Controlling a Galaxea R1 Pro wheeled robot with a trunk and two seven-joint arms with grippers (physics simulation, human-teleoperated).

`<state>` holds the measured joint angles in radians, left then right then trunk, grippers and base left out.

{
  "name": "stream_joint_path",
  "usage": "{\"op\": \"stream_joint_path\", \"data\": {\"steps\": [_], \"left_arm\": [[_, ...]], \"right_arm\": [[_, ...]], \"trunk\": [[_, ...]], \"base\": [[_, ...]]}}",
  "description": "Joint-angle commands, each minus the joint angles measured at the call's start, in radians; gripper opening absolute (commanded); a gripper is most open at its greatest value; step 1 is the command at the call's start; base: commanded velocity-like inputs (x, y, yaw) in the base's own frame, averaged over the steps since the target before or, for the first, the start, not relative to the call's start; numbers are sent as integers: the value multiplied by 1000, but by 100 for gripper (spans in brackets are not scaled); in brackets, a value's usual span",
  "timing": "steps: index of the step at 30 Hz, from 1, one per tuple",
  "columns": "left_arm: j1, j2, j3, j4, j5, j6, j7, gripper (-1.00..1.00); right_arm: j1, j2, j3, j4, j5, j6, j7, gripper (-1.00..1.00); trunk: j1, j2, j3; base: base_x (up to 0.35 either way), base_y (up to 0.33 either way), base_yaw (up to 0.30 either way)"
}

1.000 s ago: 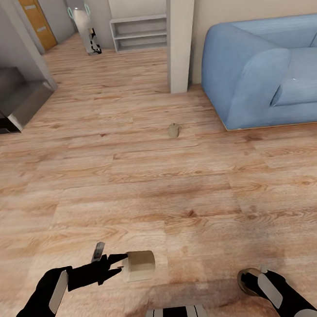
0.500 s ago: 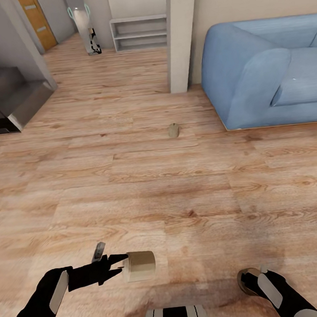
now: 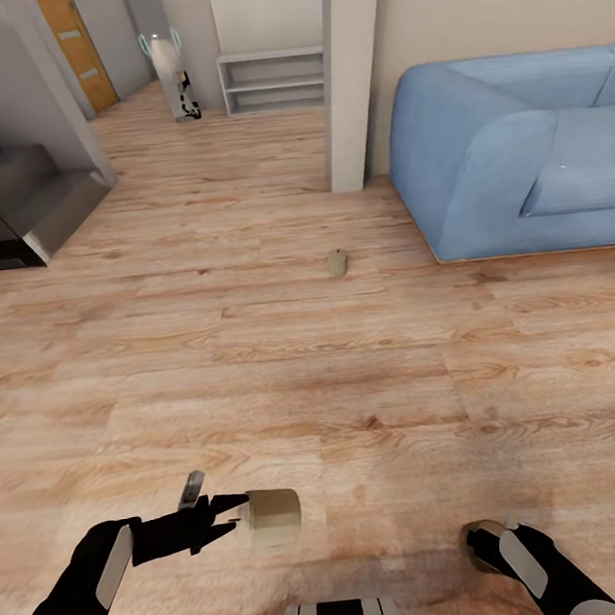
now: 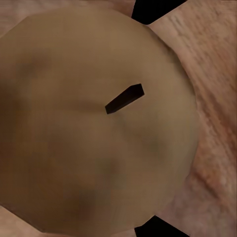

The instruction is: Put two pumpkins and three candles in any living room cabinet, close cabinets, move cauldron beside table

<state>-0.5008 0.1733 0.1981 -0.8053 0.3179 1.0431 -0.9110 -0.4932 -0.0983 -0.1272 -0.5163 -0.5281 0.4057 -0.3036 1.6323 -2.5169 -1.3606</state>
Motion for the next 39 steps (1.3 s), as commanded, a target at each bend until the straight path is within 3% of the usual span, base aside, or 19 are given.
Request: {"op": "stream_joint_path", "data": {"steps": [1,7,15,19,39], "left_arm": [[0,1,0,0,-1,0,1,-100],[0,4,5,0,-12,-1,49,-100],[0,-1,7,0,-13,-1,167,-100],[-1,-4,6,-4,-12,-1,197,-100],[-1,5,8,-6,-15,-2,208,-100]], "right_arm": [[0,0,0,-1,0,1,-1,-100],[0,-1,4,-23,-4,33,0,-100],[15,1,1,-269,-17,195,3,-100],[15,6,1,-353,-21,243,3,-100],[15,16,0,-370,-26,283,3,-100]], "trunk": [[0,0,4],[-3,2,27],[-7,4,58],[-8,4,74],[-17,9,151]], "base": [[0,0,0],[0,0,0],[0,0,0],[0,0,0],[-66,16,0]]}}
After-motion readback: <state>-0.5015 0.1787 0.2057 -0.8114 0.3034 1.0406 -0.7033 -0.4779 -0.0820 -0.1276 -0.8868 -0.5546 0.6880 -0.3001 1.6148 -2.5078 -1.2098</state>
